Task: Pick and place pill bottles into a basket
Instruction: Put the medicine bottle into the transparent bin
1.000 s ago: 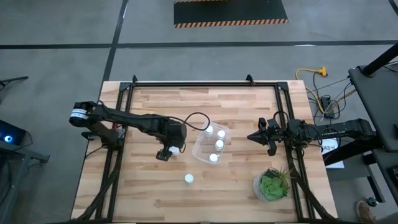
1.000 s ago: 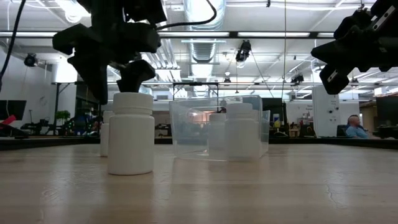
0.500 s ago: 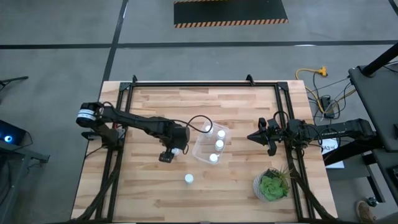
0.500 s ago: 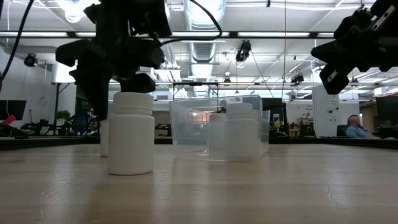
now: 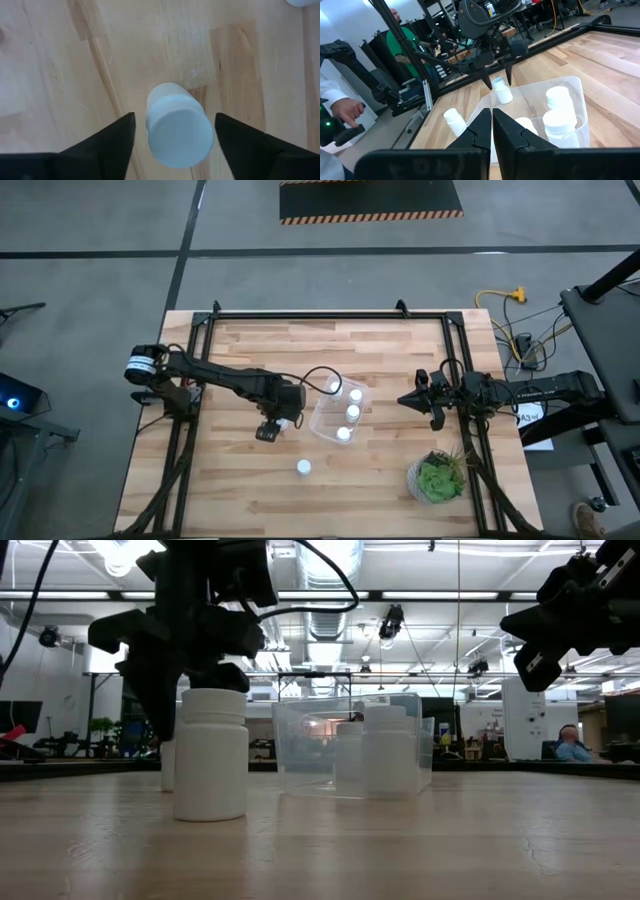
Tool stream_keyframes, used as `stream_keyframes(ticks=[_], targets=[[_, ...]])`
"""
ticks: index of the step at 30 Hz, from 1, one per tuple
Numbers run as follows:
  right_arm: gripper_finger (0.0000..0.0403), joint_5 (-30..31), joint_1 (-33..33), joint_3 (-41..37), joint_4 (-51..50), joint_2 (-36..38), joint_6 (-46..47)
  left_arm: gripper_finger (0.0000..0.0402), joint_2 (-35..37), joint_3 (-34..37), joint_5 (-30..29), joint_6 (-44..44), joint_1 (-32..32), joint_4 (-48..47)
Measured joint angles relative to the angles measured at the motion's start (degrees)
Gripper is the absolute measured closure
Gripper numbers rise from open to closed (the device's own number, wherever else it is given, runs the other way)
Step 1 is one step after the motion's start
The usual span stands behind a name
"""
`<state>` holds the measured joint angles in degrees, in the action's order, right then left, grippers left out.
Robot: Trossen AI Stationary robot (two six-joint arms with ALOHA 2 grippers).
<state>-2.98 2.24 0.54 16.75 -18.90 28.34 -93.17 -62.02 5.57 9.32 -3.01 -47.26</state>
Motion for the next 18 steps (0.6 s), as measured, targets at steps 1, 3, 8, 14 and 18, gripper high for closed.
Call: stream_keyframes(ticks=[1,3,8,14,18], targets=[[0.0394,0.0,0.0,0.0,0.0,0.0,-0.02,0.0158,0.0,0.0,0.01,-0.02,0.0,-0.01],[0.0394,0.0,0.0,0.0,0.0,0.0,-0.02,0.0182,0.0,0.0,0.0,-0.02,0.0,0.0],[0.0394,0.0,0.0,0.0,-0.02,0.0,-0.02,0.0249,0.14,-0.11,-0.15,0.0,0.0,-0.02],[0.0394,0.0,0.0,0.0,-0.07,-0.02,-0.02,0.0259,0.24,-3.11,0.02,0.02,0.0,-3.36],[0.0394,0.01,0.0,0.0,-0.11,-0.02,-0.53,0.0258,0.31,-8.12,0.02,0.09,0.02,-7.76]])
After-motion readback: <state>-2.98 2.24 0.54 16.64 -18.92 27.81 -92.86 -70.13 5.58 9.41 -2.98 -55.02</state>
